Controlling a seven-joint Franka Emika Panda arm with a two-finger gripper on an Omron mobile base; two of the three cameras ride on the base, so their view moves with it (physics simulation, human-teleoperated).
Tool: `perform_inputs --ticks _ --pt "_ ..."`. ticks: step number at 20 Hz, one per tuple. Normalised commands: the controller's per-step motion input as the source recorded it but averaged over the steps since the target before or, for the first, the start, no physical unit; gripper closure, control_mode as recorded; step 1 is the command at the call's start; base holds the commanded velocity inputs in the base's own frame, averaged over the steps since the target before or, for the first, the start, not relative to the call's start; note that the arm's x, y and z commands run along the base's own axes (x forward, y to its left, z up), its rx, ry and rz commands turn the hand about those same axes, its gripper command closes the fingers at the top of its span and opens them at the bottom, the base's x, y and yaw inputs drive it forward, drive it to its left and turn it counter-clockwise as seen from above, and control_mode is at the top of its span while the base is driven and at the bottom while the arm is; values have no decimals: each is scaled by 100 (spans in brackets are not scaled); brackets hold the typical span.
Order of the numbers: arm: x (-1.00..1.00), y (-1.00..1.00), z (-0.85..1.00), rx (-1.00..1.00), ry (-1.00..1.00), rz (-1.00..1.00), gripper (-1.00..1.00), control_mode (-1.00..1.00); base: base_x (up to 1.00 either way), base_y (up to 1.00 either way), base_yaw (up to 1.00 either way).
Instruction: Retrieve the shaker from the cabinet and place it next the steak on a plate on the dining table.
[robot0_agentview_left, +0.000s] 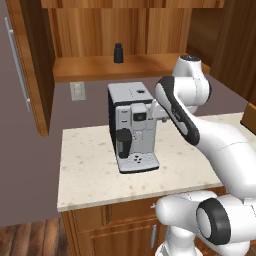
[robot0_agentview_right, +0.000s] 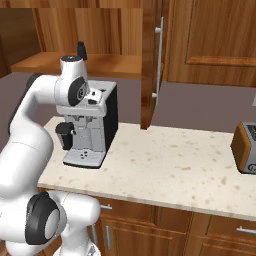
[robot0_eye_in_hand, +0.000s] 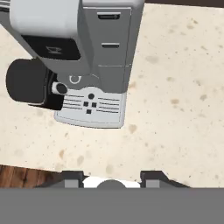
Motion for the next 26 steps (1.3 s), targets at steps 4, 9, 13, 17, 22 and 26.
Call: perform_inputs --ticks 4,9,13,17,22,26 --pt "-10 1 0 0 -5 0 -100 -100 0 0 0" --pt "-60 20 13 -8 -38 1 -100 -100 0 0 0" --pt "-65 16 21 -8 -45 1 -100 -100 0 0 0" --pt "-60 2 27 -1 -44 0 -100 -100 0 0 0" --pt "-59 1 38 0 -25 5 -100 -100 0 0 0" --pt "-43 0 62 0 -22 7 -100 -100 0 0 0"
